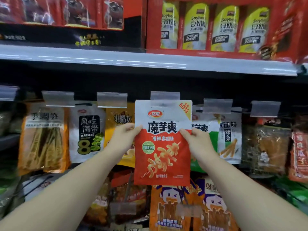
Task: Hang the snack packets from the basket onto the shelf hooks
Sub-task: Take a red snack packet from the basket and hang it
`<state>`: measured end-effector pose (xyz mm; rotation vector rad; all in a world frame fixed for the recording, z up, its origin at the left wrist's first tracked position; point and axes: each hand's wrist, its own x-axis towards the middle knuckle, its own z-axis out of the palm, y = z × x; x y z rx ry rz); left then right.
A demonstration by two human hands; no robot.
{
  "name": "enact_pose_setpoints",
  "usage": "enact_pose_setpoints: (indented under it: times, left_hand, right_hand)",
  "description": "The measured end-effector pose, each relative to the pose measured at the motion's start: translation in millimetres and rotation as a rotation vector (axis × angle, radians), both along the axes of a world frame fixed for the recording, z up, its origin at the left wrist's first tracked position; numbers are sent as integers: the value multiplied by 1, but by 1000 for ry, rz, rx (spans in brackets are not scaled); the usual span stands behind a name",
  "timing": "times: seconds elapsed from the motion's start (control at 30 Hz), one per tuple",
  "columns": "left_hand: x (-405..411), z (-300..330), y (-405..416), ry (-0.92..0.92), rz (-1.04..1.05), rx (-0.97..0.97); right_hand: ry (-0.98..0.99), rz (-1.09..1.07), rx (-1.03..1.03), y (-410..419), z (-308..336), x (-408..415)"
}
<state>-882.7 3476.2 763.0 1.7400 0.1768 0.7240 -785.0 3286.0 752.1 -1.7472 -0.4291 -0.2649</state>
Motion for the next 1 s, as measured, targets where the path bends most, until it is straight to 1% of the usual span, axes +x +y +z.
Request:
enact_pose_setpoints:
  times: [0.1,0.33,0.63,0.8,0.9,1.0]
  left_hand:
    - [0,6,-4,-17,15,-18]
    - [10,4,-10,-16,76,-16]
    - [38,-5,9,14,81,-32]
    - [57,-14,20,24,60,-56]
    - [60,-16,21,12,83,-24]
    - [55,-18,25,-24,132,22]
  right_hand:
    - [49,45,11,3,3,6]
    - [88,33,23,5,2,13]
    - [85,5,-4,22,-1,32]
    - [144,20,22,28,-2,40]
    - [106,-16,5,28,-2,41]
    - [12,-88,-14,25,-3,34]
